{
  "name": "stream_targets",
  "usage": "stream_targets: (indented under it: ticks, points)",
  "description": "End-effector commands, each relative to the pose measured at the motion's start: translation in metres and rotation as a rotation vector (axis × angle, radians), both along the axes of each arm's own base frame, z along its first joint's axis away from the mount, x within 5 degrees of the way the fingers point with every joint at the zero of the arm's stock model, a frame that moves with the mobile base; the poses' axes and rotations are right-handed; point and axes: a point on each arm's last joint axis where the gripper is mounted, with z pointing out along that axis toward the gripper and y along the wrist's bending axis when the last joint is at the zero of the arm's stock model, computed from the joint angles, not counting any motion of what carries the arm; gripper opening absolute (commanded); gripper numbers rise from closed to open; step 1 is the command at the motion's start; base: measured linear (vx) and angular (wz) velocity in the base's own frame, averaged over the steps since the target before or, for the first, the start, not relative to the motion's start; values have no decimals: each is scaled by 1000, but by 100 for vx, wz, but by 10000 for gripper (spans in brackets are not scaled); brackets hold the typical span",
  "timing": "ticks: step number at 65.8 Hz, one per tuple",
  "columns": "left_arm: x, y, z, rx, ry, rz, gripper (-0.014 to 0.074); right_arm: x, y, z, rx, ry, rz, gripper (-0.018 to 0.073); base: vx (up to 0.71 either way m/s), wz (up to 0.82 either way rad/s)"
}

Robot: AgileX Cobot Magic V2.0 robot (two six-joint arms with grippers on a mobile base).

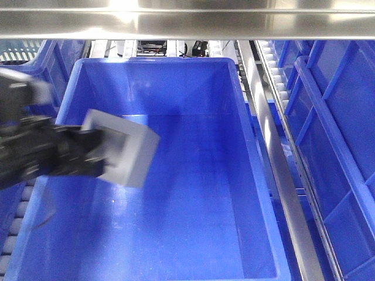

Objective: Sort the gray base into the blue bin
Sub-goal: 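Lower the gray block into the blue bin with the left gripper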

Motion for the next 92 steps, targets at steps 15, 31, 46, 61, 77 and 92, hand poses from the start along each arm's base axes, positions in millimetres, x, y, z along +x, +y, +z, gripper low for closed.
stream_targets:
  ticks: [15, 31, 46, 61, 77, 92]
  points:
    - [59, -32, -5, -9, 1, -1, 15, 0, 0, 3, -11, -76, 2, -9, 0, 0]
    - [87, -48, -35, -38, 107, 30, 25, 0, 0, 3, -11, -76, 2, -9, 0, 0]
    - [100, -54, -64, -32, 193, 49, 49, 0, 0, 3, -11, -76, 2, -9, 0, 0]
    - [100, -55, -67, -27, 200, 49, 177, 0, 0, 3, -11, -76, 2, -9, 0, 0]
    - [97, -54, -66, -18, 221, 44, 370, 0, 0, 3, -11, -76, 2, -9, 0, 0]
    - [84, -48, -37, -41, 183, 33, 398, 0, 0, 3, -11, -76, 2, -9, 0, 0]
